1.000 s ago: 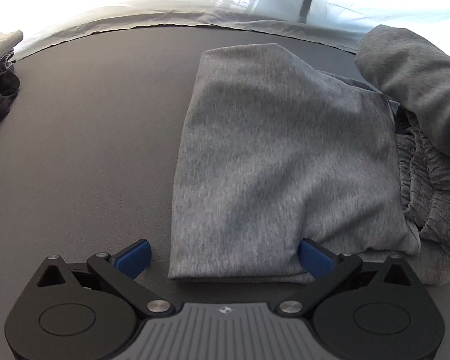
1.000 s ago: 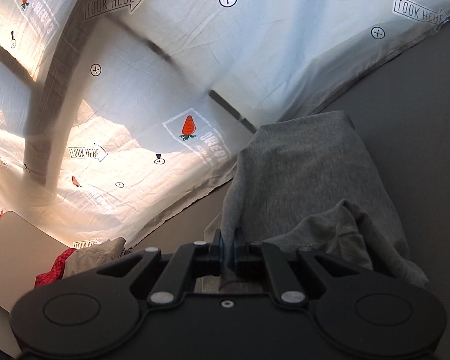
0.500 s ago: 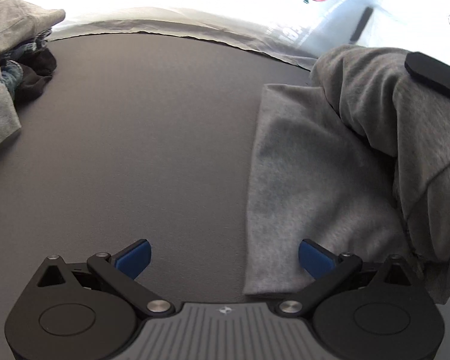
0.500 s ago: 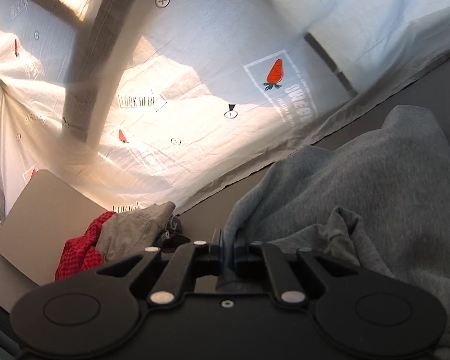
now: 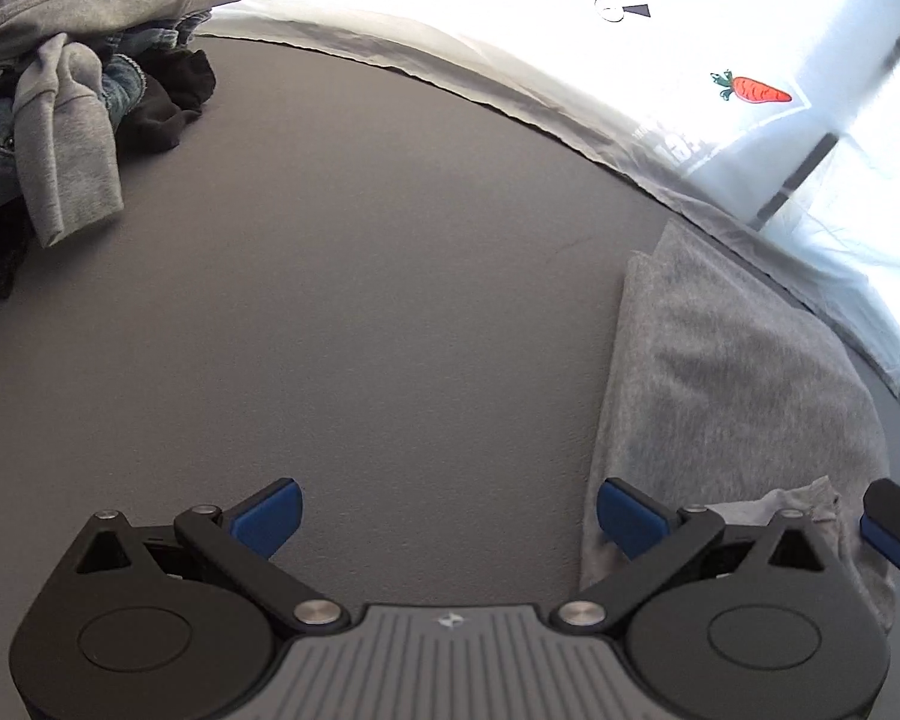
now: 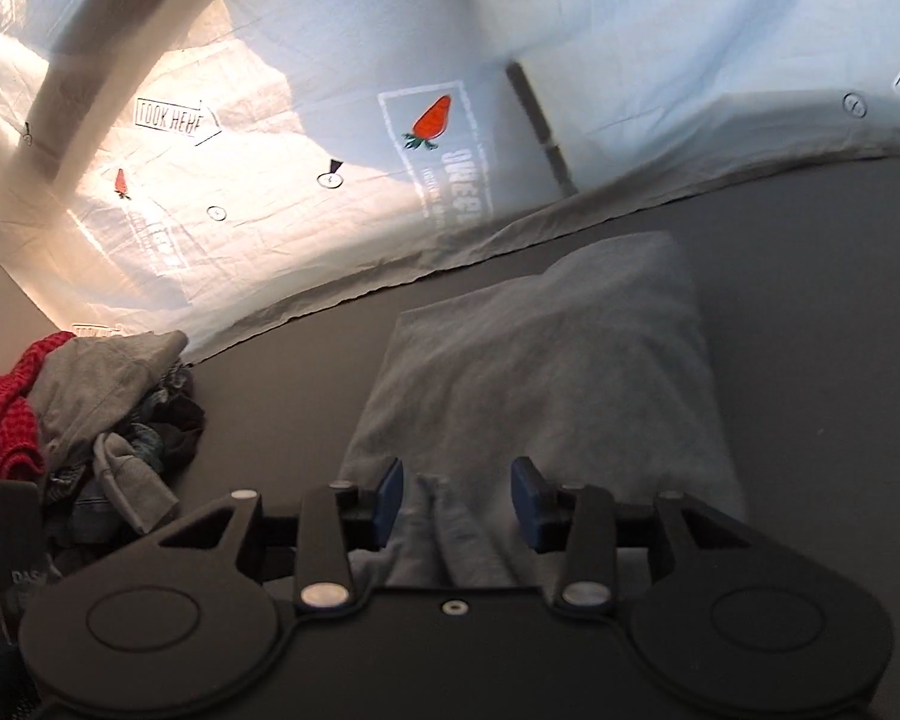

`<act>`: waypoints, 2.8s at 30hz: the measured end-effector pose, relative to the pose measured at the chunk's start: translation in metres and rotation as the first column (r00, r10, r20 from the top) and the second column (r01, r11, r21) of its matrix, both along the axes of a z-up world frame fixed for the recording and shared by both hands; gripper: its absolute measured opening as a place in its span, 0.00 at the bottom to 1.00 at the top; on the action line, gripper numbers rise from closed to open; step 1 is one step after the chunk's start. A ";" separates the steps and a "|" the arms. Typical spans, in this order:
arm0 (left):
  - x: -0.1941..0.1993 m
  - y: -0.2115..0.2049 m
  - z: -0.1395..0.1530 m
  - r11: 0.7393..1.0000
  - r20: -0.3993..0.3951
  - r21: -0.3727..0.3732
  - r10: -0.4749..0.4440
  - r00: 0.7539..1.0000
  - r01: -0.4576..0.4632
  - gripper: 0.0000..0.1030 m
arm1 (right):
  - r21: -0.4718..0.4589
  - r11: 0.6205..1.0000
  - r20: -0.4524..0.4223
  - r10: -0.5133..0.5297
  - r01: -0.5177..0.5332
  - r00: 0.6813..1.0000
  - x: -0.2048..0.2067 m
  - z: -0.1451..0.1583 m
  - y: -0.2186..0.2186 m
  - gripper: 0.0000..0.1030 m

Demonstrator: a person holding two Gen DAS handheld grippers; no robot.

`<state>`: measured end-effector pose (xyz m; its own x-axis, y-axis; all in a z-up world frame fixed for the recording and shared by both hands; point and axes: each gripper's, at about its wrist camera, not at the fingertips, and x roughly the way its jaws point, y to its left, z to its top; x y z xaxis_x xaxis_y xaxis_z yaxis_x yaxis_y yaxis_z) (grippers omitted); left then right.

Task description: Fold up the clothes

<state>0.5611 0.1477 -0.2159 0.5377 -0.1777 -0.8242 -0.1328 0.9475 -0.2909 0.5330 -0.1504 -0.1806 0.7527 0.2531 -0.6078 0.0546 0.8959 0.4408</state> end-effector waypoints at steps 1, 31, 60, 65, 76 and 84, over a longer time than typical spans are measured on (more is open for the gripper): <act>0.002 -0.003 0.001 1.000 0.006 -0.014 -0.005 1.000 0.006 1.00 | -0.019 0.999 0.002 -0.031 0.031 1.000 -0.002 0.000 -0.005 0.40; -0.042 -0.010 0.002 0.986 0.007 0.127 -0.108 0.994 0.106 1.00 | -0.311 0.950 -0.097 -0.016 -0.016 0.995 -0.052 -0.027 -0.027 0.78; 0.060 -0.110 -0.009 0.918 0.087 0.043 -0.396 0.914 0.394 0.74 | 0.114 0.986 -0.197 -0.094 0.119 0.976 0.077 -0.056 -0.062 0.54; 0.047 -0.129 0.007 0.940 0.101 0.028 -0.340 0.935 0.339 0.25 | 0.174 0.979 -0.133 -0.082 0.104 0.988 0.050 -0.045 -0.071 0.34; -0.041 -0.190 0.092 0.906 0.292 -0.041 -0.393 0.872 0.422 0.17 | 0.189 0.970 0.053 -0.165 0.153 0.985 -0.053 0.031 -0.112 0.31; -0.112 -0.252 0.131 0.865 0.364 -0.003 -0.467 0.806 0.502 0.17 | 0.199 0.955 0.128 -0.248 0.220 0.960 -0.142 0.065 -0.161 0.32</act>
<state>0.4494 -0.1043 -0.0845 0.6027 -0.5574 -0.5710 0.4602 0.8274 -0.3220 0.3906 -0.3115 -0.1156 0.8829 0.1544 -0.4434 0.1734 0.7704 0.6136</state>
